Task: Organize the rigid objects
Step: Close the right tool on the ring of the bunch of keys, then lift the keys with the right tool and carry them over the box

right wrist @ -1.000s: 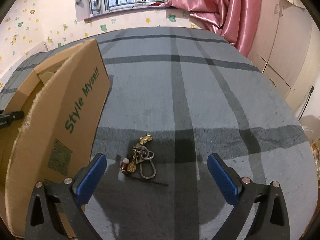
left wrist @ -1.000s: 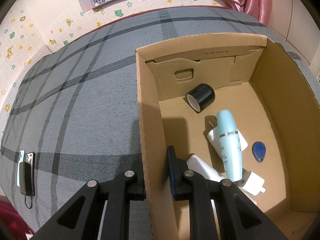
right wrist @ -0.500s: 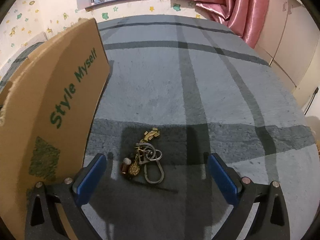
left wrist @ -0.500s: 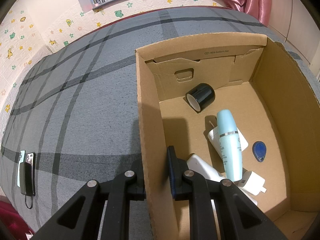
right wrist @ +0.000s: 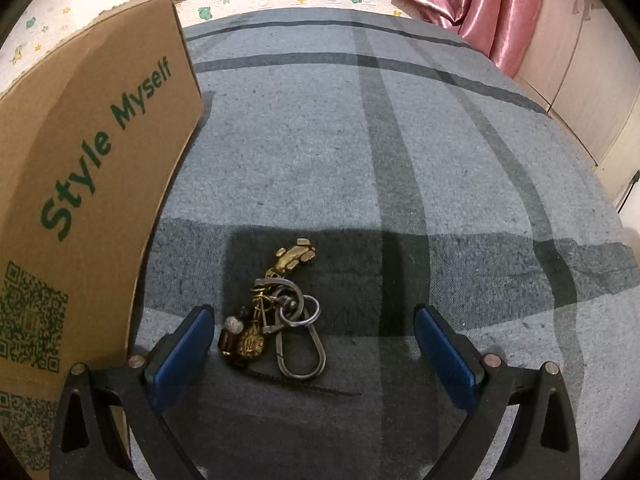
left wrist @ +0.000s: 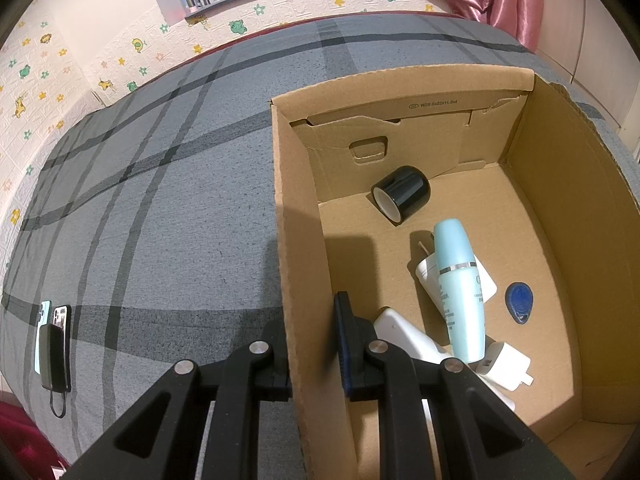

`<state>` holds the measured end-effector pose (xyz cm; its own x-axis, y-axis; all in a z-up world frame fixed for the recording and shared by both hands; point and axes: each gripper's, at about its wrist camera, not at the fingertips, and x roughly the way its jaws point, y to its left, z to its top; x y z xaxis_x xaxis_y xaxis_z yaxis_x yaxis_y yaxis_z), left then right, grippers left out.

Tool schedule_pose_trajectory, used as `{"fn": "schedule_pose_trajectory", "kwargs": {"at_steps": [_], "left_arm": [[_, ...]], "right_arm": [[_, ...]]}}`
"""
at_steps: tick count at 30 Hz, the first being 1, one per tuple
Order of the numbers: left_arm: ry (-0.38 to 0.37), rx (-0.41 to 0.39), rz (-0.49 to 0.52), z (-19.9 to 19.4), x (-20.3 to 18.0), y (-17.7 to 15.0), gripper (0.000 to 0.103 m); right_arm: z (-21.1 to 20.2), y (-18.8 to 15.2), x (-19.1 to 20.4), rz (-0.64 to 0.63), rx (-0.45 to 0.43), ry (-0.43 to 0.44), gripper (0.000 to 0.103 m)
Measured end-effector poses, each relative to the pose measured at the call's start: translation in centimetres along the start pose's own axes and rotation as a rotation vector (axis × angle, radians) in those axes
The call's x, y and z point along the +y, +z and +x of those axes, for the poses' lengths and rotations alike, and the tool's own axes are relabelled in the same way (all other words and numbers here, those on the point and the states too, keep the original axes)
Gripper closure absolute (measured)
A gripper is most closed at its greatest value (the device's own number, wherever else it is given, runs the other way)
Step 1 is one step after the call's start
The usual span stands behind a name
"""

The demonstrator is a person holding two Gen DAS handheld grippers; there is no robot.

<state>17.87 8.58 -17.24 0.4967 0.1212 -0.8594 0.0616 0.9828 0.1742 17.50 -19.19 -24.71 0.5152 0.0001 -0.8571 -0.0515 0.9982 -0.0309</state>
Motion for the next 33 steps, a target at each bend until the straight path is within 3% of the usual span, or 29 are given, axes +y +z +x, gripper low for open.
{"fn": "schedule_pose_trajectory", "kwargs": {"at_steps": [1,3,4,5,6,7,19,33], "left_arm": [[0.001,0.0,0.0,0.0,0.0,0.0,0.086],[0.001,0.0,0.0,0.0,0.0,0.0,0.086],[0.002,0.0,0.001,0.0,-0.1,0.0,0.086],[0.004,0.0,0.002,0.0,-0.1,0.0,0.086],[0.005,-0.001,0.002,-0.1,-0.1,0.0,0.086],[0.005,-0.001,0.002,-0.1,-0.1,0.0,0.086],[0.005,-0.001,0.0,-0.1,0.0,0.0,0.086],[0.01,-0.002,0.002,-0.2,0.0,0.1,0.086]], "right_arm": [[-0.1,0.0,-0.1,-0.001,-0.002,-0.001,0.003],[-0.7,0.0,0.0,-0.001,-0.018,0.011,0.03],[-1.1,-0.1,0.2,0.001,-0.022,0.014,0.056],[-1.3,0.0,0.2,0.003,-0.017,0.036,0.07],[-1.5,0.1,0.1,0.008,-0.013,0.039,0.071],[-1.7,0.2,0.1,0.013,-0.014,0.039,0.079],[-3.5,0.9,-0.4,0.061,-0.031,0.059,0.09],[-7.1,1.5,-0.4,0.062,-0.087,0.055,0.09]]}}
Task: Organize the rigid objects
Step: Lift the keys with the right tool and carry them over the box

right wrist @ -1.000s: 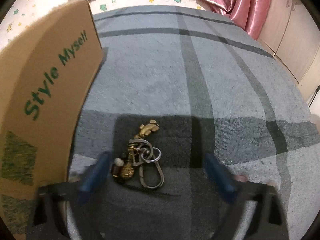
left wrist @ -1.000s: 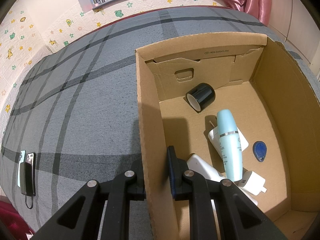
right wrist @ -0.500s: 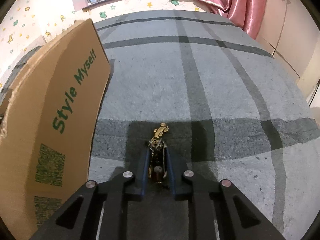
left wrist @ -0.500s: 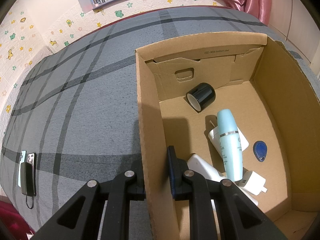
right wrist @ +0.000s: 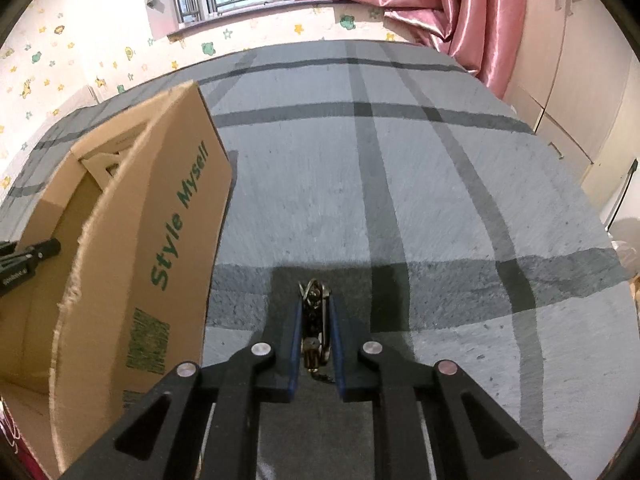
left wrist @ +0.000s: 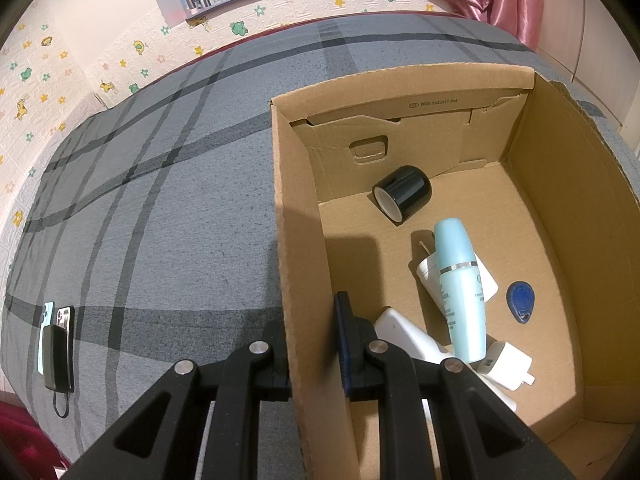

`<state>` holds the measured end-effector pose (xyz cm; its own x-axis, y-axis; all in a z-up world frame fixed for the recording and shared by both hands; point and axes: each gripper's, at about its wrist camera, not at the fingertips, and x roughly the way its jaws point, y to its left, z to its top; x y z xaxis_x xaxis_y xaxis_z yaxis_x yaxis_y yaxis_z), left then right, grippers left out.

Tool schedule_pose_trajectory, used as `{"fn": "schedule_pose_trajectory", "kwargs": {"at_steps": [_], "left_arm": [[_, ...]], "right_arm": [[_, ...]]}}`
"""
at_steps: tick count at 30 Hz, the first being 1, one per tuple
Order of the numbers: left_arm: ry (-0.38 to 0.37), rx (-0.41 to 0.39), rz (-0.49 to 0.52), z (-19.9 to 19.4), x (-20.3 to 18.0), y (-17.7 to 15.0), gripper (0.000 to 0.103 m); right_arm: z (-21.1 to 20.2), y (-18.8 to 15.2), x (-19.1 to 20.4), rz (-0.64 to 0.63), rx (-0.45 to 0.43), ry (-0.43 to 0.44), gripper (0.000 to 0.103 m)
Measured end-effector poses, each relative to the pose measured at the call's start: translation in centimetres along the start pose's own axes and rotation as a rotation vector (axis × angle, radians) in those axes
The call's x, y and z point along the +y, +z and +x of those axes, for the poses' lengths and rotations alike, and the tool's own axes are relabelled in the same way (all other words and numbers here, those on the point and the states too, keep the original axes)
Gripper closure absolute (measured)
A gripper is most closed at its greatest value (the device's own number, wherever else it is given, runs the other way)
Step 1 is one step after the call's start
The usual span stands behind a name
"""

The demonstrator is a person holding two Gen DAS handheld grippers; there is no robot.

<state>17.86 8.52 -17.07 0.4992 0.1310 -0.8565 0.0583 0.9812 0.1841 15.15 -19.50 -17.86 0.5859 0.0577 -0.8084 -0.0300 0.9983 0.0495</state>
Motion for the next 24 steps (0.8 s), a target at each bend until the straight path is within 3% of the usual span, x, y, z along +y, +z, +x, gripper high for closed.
{"fn": "schedule_pose_trajectory", "kwargs": {"at_steps": [24], "left_arm": [[-0.005,0.002,-0.004,-0.1,0.1,0.0,0.086]], "right_arm": [[-8.1,4.7,3.1,-0.068,-0.161,0.013,0.09]]}}
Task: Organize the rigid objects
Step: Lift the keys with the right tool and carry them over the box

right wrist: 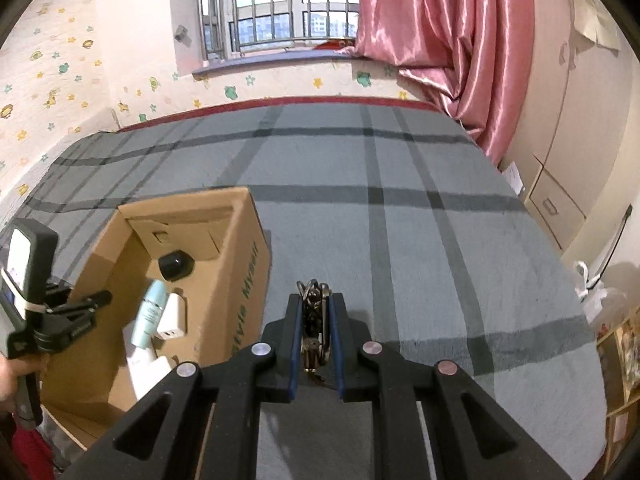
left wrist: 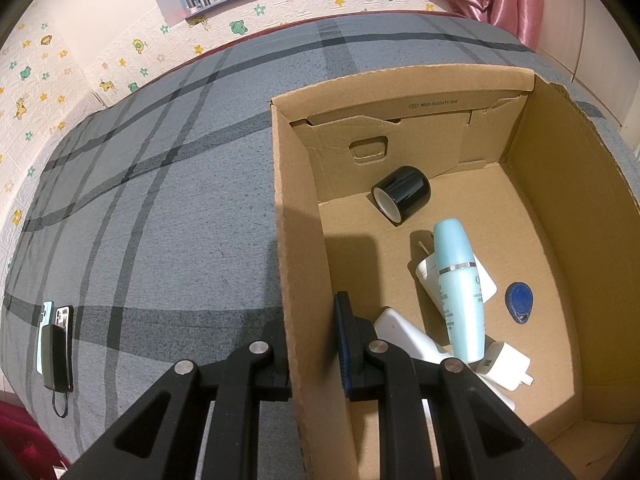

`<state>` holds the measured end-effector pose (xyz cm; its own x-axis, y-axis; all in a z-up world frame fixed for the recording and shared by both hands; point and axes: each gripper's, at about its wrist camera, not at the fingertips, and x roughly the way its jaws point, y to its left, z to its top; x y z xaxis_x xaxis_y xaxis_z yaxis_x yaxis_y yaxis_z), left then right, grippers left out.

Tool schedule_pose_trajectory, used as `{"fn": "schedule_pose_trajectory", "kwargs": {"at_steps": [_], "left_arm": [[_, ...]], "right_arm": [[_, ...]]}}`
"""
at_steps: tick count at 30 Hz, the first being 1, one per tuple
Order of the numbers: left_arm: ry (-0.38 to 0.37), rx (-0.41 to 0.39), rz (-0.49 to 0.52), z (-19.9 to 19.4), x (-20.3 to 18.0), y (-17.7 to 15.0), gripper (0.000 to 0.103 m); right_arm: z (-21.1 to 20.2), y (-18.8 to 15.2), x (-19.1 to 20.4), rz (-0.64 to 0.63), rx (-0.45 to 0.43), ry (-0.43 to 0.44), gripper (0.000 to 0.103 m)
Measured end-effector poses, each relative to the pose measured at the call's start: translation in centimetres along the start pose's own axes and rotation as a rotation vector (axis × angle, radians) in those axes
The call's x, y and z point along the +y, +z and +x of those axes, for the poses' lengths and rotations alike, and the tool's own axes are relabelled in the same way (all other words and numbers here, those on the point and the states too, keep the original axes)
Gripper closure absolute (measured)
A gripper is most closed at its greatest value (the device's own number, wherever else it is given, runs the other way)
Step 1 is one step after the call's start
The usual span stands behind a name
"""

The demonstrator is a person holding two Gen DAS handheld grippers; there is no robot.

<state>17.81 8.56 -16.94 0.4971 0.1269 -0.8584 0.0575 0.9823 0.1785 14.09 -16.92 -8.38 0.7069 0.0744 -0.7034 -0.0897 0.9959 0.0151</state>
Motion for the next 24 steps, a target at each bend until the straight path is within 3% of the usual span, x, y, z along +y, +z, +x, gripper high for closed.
{"fn": "schedule_pose_trajectory", "kwargs": {"at_steps": [11,24], "left_arm": [[-0.01,0.003,-0.005,0.3,0.2,0.0,0.086],[-0.017,0.004,-0.009,0.4,0.3,0.1,0.086]], "right_arm": [[-2.0,2.5,3.9,-0.062,-0.053,0.048,0.09],[-1.0,2.9,9.6,-0.135,-0.035,0.131,0.09]]}}
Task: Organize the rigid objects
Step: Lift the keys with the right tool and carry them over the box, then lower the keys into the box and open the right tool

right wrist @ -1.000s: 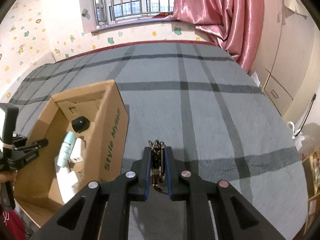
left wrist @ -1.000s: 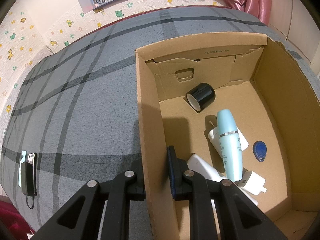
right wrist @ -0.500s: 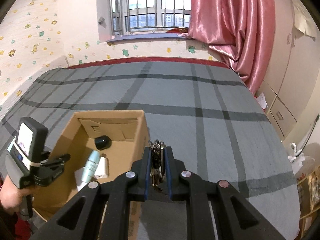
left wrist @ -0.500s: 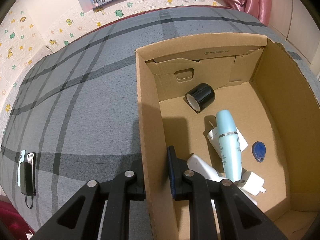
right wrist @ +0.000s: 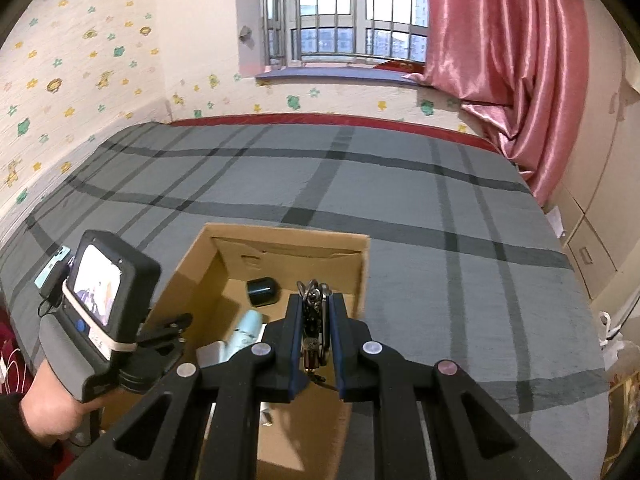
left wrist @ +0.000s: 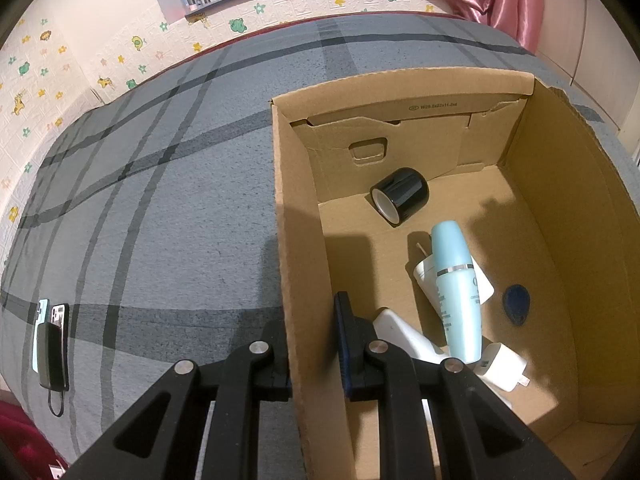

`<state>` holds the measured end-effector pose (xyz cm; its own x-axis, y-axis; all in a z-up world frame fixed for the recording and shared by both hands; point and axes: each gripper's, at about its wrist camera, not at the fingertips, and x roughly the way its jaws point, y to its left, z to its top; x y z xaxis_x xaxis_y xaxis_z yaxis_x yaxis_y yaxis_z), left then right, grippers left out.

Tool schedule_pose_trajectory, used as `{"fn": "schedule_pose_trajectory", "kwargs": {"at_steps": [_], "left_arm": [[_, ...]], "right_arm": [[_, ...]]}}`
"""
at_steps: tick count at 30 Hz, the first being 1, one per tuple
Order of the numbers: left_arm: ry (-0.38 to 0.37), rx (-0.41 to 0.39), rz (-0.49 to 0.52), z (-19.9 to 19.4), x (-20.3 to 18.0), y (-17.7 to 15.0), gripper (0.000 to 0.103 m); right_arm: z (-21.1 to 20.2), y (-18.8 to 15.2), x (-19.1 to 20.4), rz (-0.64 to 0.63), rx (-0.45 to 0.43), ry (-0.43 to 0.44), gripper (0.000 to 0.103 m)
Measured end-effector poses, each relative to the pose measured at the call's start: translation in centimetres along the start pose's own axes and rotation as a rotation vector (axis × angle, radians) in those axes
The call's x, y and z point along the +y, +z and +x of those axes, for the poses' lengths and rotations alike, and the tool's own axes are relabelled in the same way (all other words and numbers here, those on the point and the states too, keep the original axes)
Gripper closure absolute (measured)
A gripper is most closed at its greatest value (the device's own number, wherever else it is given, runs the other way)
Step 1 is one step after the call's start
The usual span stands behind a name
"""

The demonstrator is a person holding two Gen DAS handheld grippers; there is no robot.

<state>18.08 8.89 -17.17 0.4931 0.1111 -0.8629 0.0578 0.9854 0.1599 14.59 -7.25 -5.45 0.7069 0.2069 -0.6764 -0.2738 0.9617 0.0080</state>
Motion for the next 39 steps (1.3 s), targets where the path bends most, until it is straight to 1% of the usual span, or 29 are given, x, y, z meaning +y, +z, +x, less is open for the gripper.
{"fn": "schedule_pose_trajectory", "kwargs": {"at_steps": [8,16,21,24,30,34,39], "left_arm": [[-0.005,0.0,-0.003,0.0,0.1,-0.1,0.086],[-0.009,0.0,-0.004,0.1,0.2,0.0,0.086],[-0.012,0.0,-0.005,0.1,0.2,0.0,0.086],[-0.011,0.0,-0.005,0.1,0.2,0.0,0.086],[-0.009,0.0,-0.003,0.1,0.1,-0.1,0.086],[-0.013,0.002,-0.005,0.2,0.2,0.0,0.086],[-0.009,0.001,-0.004,0.2,0.2,0.0,0.086]], "right_arm": [[2.4,-0.6,2.9,-0.031,0.053,0.036,0.09],[5.5,-1.4,4.9,-0.047,0.128,0.046,0.09],[7.7,-2.0,5.2,-0.031,0.187,0.049,0.09],[9.1,-2.4,4.9,0.002,0.232,0.061,0.09],[11.3,-3.2,4.5,0.024,0.314,0.042,0.09],[11.6,-3.1,4.5,0.026,0.33,0.034,0.09],[11.7,-3.1,4.8,0.017,0.325,0.032,0.09]]}}
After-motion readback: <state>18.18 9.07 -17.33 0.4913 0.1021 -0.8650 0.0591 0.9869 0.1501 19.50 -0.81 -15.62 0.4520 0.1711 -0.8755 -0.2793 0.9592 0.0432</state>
